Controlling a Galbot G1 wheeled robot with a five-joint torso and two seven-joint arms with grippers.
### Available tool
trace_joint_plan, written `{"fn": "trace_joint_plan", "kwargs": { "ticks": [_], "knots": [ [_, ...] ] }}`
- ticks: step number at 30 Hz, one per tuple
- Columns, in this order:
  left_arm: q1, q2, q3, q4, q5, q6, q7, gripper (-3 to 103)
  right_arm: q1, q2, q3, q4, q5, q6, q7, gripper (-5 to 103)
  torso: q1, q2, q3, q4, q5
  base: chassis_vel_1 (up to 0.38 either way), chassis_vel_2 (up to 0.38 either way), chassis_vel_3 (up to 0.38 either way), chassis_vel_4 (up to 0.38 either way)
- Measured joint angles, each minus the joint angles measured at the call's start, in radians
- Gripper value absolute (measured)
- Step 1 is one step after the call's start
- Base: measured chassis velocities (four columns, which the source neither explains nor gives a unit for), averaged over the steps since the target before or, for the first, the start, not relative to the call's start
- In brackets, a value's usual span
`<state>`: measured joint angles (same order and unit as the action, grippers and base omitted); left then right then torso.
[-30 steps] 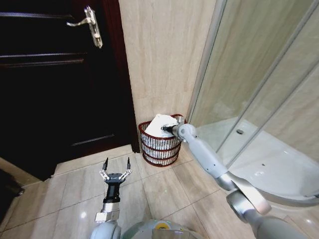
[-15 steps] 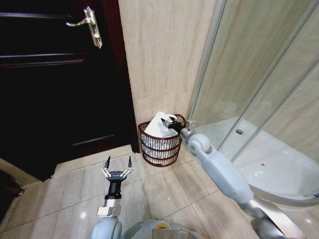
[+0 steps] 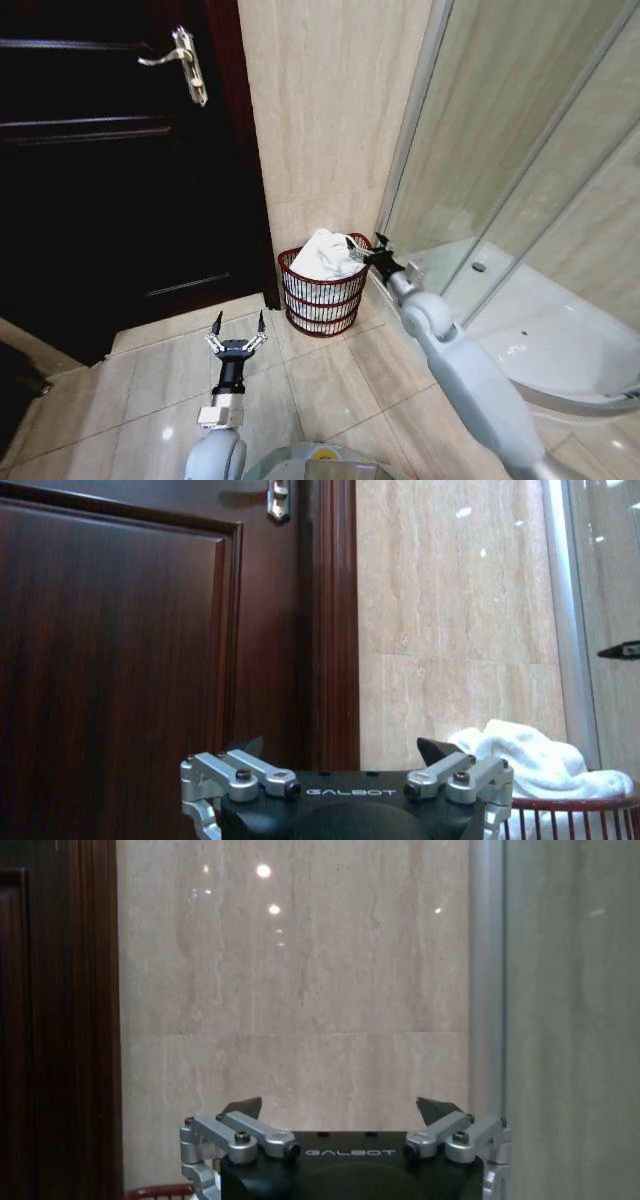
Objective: Discard the used towel into the hamper.
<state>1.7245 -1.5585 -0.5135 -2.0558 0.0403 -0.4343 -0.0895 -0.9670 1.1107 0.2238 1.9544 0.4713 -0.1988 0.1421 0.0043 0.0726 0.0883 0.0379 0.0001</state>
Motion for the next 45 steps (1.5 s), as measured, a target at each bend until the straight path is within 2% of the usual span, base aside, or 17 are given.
{"fn": "trace_joint_plan", "kwargs": {
  "ticks": [6, 13, 27, 45],
  "knots": [
    [-0.003, 0.001, 0.001, 0.004, 0.002, -0.026, -0.016, 100, -0.078, 0.037, 0.029, 0.053, -0.079, 0.037, 0.033, 100, 0.003, 0.025, 0.021, 0.0001, -0.0001, 0.000, 0.000, 0.000, 0.000],
    [-0.001, 0.001, -0.006, 0.000, 0.002, -0.039, -0.019, 100, -0.119, 0.054, 0.049, 0.078, -0.117, 0.055, 0.053, 100, 0.004, 0.030, 0.026, 0.0002, -0.0001, 0.000, 0.000, 0.000, 0.000],
    [-0.002, 0.004, -0.010, -0.007, -0.004, -0.040, -0.017, 100, -0.125, 0.044, 0.045, 0.129, -0.117, 0.026, 0.075, 100, 0.004, 0.027, 0.023, 0.0002, -0.0001, -0.036, 0.034, 0.035, -0.037],
    [-0.002, 0.011, -0.035, 0.001, -0.029, -0.038, -0.014, 100, -0.090, 0.030, 0.022, 0.107, -0.091, 0.004, 0.079, 100, 0.004, 0.024, 0.021, 0.0000, 0.0000, -0.032, 0.063, 0.057, -0.032]
  ]
}}
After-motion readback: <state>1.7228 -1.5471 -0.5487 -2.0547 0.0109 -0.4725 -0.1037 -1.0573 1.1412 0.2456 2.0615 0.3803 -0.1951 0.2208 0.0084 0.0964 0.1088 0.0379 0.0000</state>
